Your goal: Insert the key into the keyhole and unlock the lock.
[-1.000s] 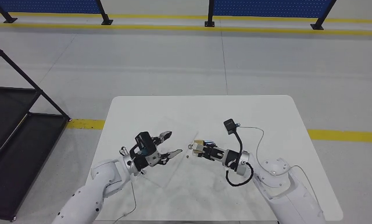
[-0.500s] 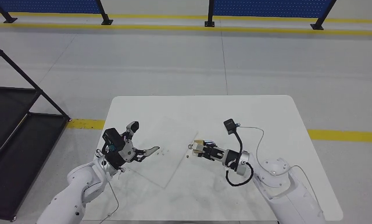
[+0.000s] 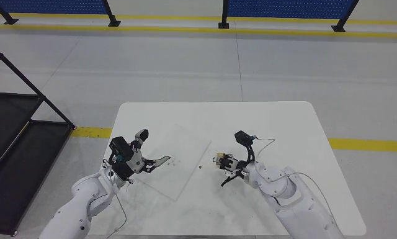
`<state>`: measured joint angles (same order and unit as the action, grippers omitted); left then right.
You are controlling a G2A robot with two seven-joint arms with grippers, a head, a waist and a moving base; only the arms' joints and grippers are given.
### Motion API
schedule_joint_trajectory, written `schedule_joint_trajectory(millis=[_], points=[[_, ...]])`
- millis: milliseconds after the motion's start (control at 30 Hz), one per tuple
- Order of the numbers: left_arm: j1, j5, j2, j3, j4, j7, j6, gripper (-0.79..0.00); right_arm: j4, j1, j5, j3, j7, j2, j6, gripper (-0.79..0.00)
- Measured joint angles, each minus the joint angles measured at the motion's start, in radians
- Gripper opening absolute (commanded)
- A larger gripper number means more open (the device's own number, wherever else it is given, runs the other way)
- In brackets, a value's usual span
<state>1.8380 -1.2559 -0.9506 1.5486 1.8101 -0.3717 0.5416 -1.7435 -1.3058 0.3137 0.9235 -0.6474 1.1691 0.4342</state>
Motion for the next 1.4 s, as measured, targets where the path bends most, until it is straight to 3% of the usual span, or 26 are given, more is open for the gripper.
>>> schedule_joint_trajectory(millis=[200, 700, 733, 767, 800, 1267, 1400], points=[[0.000, 0.000, 0.000, 0.000, 0.000, 0.000, 0.000, 0.000, 0.044, 0.063, 0.072, -0.082, 0.001, 0.022, 0.143, -0.785], [0.000, 0.000, 0.000, 0.000, 0.000, 0.000, 0.000, 0.000, 0.099, 0.096, 0.123, -0.139, -0.009, 0.045, 0.276, -0.785], [0.000, 0.000, 0.000, 0.000, 0.000, 0.000, 0.000, 0.000, 0.099, 0.096, 0.128, -0.140, -0.007, 0.046, 0.285, -0.640], [0.000, 0.000, 0.000, 0.000, 0.000, 0.000, 0.000, 0.000, 0.098, 0.096, 0.132, -0.142, -0.004, 0.047, 0.293, -0.123], [0.000, 0.000, 0.000, 0.000, 0.000, 0.000, 0.000, 0.000, 0.096, 0.095, 0.136, -0.143, 0.001, 0.048, 0.303, 0.000], [0.000, 0.000, 0.000, 0.000, 0.000, 0.000, 0.000, 0.000, -0.035, 0.021, 0.316, -0.144, 0.160, 0.044, 0.411, 0.000], [0.000, 0.000, 0.000, 0.000, 0.000, 0.000, 0.000, 0.000, -0.118, -0.028, 0.398, -0.129, 0.273, 0.041, 0.416, 0.000]])
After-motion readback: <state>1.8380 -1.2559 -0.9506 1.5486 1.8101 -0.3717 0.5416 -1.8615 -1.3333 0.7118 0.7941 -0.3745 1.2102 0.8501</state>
